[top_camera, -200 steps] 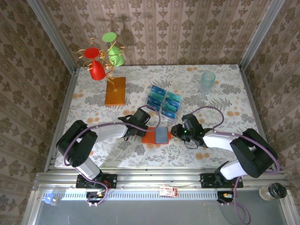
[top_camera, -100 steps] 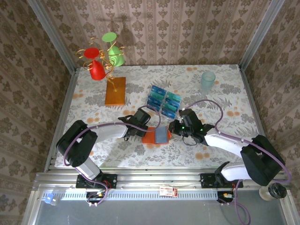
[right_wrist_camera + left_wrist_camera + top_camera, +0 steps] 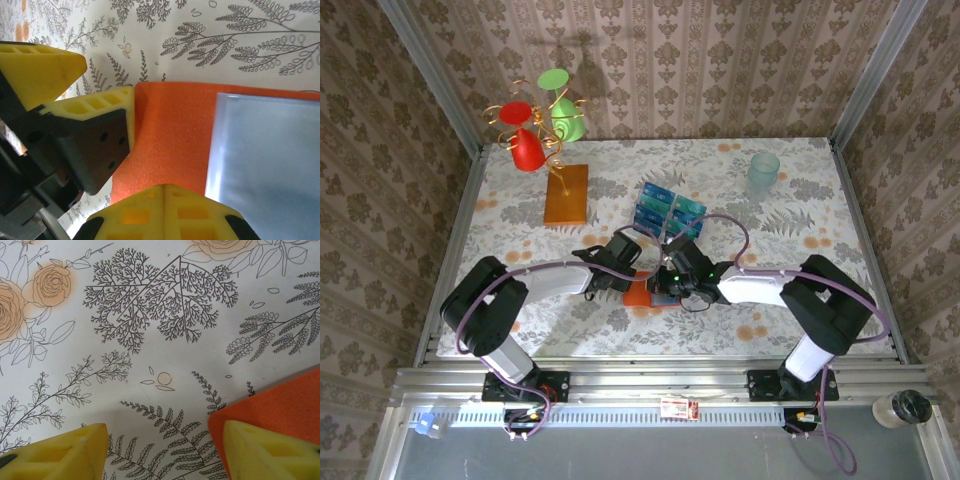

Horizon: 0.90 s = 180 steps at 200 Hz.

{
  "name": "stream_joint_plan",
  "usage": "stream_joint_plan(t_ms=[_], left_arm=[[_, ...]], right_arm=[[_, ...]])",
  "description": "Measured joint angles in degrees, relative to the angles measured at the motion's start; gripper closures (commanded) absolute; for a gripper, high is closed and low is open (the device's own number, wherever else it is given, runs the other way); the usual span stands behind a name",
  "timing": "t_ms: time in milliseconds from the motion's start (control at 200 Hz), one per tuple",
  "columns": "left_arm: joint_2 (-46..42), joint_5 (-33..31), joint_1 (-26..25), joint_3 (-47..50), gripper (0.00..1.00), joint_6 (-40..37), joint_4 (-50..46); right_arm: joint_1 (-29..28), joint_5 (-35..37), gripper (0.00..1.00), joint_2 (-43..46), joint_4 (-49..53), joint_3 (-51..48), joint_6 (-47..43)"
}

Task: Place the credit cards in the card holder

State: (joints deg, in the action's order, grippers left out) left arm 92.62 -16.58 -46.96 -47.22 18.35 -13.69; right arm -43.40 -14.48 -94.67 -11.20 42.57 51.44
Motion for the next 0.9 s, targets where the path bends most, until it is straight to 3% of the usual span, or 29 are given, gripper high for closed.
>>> stream_joint_plan(t_ms=[390, 900], left_arm=[[0.0, 0.17, 0.22, -0.17, 0.35, 0.79, -0.63], [-5.9, 6.91, 1.62, 0.33, 0.33, 8.07, -0.37]], right_arm=[[0.0, -1.9, 1.0, -5.57, -5.42, -0.02, 3.08], [0.0, -1.64, 1.0, -5.6, -8.83, -1.81, 6.05]])
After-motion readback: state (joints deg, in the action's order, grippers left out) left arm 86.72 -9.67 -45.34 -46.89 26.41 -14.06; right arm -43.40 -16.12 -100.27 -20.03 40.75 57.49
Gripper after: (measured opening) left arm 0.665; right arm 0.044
